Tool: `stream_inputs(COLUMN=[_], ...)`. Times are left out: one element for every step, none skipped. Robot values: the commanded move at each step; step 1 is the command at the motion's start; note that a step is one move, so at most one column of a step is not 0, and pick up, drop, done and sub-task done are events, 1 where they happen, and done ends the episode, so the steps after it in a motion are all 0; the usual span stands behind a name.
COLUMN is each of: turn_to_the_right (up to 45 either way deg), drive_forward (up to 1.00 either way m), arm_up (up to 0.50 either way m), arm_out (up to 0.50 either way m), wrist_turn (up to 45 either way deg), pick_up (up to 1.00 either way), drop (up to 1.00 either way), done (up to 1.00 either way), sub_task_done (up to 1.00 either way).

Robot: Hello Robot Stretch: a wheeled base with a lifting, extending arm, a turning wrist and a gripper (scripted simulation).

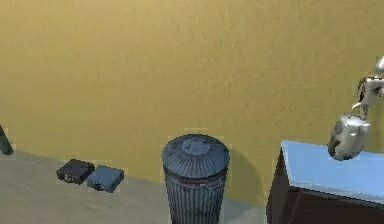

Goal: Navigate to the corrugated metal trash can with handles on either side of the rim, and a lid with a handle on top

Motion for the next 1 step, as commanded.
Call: stream_inputs(turn_to_the_right=[0.0], drive_forward=[0.00], arm_up=[0.00], arm_out=[0.00], wrist_turn=[0.0], pick_up=[0.00], drop=[0.00], done=[1.00], sub_task_done=[0.00])
